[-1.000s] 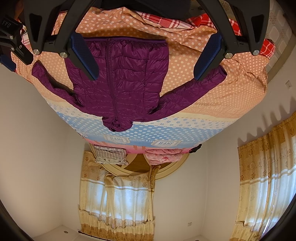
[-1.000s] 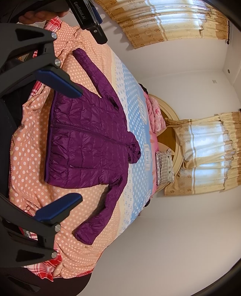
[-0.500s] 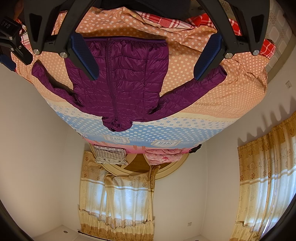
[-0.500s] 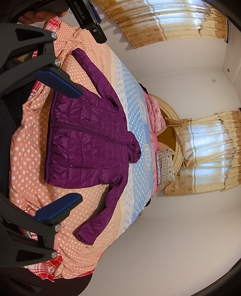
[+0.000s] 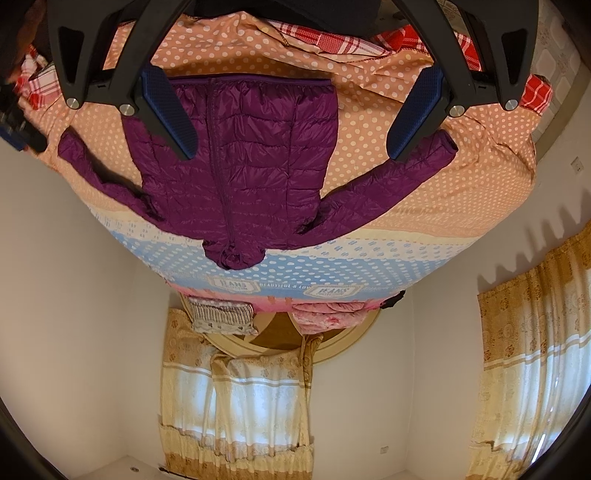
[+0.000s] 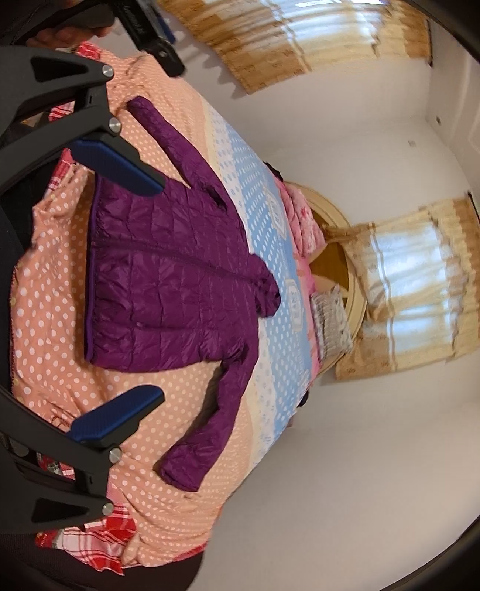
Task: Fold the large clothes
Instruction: 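Grasp the jacket sleeve cuff with the right gripper and fold it across the body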
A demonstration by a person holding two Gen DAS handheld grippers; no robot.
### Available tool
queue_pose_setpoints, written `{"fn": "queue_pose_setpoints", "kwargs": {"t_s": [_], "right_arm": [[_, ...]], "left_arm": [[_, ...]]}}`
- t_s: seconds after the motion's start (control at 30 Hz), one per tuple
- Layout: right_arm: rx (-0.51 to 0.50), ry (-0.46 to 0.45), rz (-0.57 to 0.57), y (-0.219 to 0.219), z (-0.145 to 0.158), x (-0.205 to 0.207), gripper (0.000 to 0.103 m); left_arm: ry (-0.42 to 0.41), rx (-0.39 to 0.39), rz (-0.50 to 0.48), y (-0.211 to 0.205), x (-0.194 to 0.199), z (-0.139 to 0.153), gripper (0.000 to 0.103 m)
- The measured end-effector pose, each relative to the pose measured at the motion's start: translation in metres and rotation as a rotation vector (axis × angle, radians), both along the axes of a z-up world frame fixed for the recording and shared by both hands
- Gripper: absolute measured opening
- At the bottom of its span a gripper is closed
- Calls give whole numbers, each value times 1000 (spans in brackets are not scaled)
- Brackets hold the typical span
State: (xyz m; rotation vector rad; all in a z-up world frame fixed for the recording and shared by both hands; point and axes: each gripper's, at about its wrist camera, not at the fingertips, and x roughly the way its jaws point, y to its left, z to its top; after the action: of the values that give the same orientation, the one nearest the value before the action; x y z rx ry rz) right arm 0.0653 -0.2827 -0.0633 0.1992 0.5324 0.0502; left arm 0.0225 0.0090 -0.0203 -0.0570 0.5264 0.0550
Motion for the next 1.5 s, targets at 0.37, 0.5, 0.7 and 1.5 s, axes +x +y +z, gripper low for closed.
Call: {"fn": "queue_pose_setpoints", "kwargs": {"t_s": [0.37, 0.5, 0.7, 1.5], "right_arm": [[138, 160, -322, -149, -69, 67, 103], [203, 225, -428, -207, -92, 91, 92], [220, 317, -489, -246, -114, 126, 79], [-88, 212, -414, -234, -50, 226, 16]], "left_arm": [[132, 71, -36, -19, 71, -54, 102], [121, 90, -34, -24, 91, -54, 102], [98, 102, -27, -28, 121, -48, 102], [158, 167, 92, 23, 275, -79, 102]]}}
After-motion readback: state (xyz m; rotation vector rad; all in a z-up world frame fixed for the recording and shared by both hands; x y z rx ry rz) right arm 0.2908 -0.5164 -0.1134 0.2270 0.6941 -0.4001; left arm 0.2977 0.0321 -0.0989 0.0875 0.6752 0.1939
